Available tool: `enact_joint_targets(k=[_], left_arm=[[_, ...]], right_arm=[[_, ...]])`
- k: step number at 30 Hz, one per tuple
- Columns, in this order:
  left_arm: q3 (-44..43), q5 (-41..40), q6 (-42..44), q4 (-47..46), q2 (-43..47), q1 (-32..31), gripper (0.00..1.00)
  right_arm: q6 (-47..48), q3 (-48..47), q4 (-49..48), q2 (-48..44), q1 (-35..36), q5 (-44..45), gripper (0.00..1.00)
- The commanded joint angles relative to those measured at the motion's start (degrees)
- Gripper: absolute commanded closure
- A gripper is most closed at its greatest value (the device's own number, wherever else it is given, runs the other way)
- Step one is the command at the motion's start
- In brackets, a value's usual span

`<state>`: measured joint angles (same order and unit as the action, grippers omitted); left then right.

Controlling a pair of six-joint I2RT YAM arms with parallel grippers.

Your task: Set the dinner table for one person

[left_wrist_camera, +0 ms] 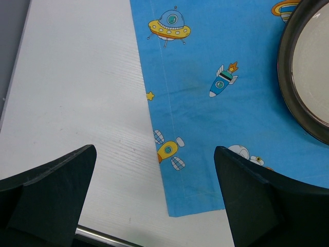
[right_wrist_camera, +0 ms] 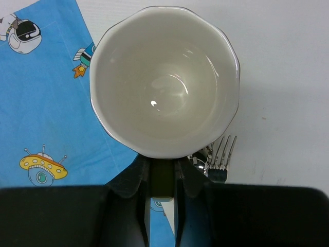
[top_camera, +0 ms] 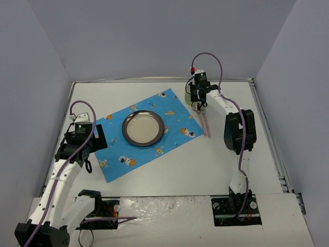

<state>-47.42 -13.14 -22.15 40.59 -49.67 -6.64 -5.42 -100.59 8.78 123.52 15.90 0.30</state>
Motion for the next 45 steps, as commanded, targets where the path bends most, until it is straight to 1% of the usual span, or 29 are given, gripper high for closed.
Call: enact_joint_targets(k=[1,8,11,15,21,32,45], left_arm=[[-1.8,-0.04,0.08,-1.83,-0.17,0.57,0.03],[-1.71,0.36,0.18,-2.04,-0.13,0.96,0.03],[-1.71,0.39,0.21,-2.1,-0.08,1.17,0.03],[-1.71,0.48,0.27,-2.1,0.02,1.55,0.03],[-1.71,0.55,0.35,-2.18,0.1,1.87,0.03],[-1.71,0.21,0.36,-1.96,0.36,2.07,0.03],[-1.71,-0.31,0.27,-1.83,0.71,2.08,0.03]], right_arm=[[0.91,-3.5,-2.36,0.05,-0.07,2.52,1.0],[4.67,-4.86,-5.11,-1.43,0.01,2.13,1.0],[8.5,-3.82,-7.66,-3.29,0.36,0.66,1.0],[11.92,-3.13,-11.48,-5.17,0.9,-3.63,1.0],[15.02,-3.81,-13.34,-5.76,2.08,-8.92,1.0],[18.43,-8.8,-13.79,-2.78,5.99,-15.47,1.0],[20.4,-14.5,-10.69,1.44,8.11,-15.81,1.0]])
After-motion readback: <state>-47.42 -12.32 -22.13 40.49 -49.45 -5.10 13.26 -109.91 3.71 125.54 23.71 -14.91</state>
